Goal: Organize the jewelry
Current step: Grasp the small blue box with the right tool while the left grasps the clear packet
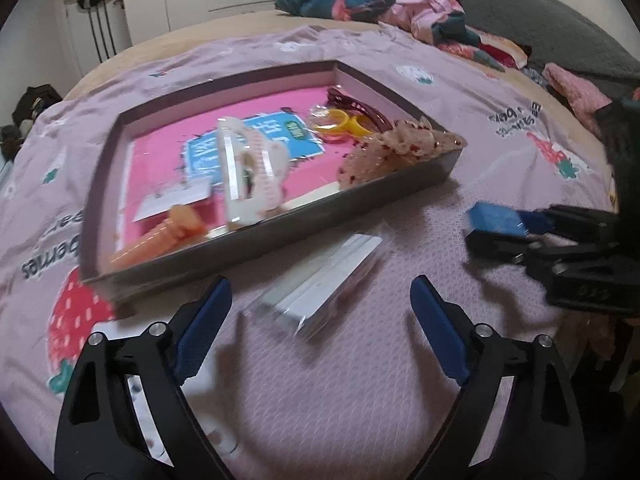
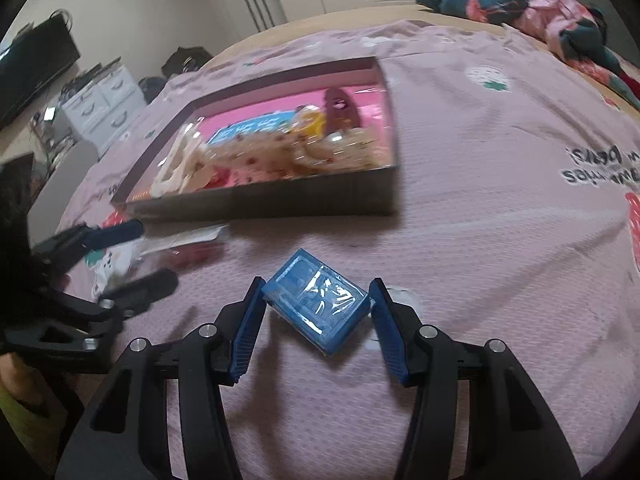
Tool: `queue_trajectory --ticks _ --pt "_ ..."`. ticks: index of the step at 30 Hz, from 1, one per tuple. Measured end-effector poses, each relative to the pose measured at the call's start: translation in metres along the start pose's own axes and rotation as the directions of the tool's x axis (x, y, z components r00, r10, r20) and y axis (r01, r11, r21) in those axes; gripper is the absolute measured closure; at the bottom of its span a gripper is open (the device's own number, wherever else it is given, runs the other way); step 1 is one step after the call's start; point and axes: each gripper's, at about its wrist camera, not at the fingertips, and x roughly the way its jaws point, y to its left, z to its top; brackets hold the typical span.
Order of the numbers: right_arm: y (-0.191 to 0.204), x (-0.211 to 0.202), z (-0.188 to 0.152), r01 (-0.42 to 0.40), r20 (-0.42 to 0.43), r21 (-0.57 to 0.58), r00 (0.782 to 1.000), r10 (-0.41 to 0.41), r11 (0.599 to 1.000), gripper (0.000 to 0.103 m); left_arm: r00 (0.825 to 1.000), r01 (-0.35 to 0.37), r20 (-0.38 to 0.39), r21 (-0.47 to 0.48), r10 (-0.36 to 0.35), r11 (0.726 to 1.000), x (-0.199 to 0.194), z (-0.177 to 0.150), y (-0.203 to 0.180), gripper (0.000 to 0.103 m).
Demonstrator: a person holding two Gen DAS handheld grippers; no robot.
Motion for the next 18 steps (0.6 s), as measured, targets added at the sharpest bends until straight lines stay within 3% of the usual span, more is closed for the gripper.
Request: queue_trajectory --ticks 2,4,5,10,18 --pt "-0.008 -0.007 0.001 0.0 0.015 0.023 1.0 0.0 1.0 0.052 1.0 -0.004 -0.011 0.015 0.004 1.0 0.007 0.003 -0.004 0.031" --pt "-0.013 -0.013 0.004 -0.002 0.032 0.039 0.999 0.001 0.999 0.052 1.0 -0.008 -0.02 0.018 0.008 1.0 0.013 0.004 -0.005 0.05" --pt "-0.015 -0.016 0.005 -0.004 0.04 0.043 0.999 0.002 0.999 0.052 1.0 -0.014 -0.022 0.017 0.014 1.0 0.017 0.005 -0.006 0.054" --pt "-0.017 -0.024 0.009 -0.014 0.056 0.047 0.998 0.011 0.999 0.052 1.0 -0.016 -0.017 0.025 0.016 1.0 0.016 0.005 -0.008 0.061" --pt "-0.004 -0.037 0.01 -0.028 0.075 0.007 0.997 0.027 1.0 0.052 0.996 0.079 0.035 -0.054 -0.077 0.995 -0.015 0.003 -0.002 0.063"
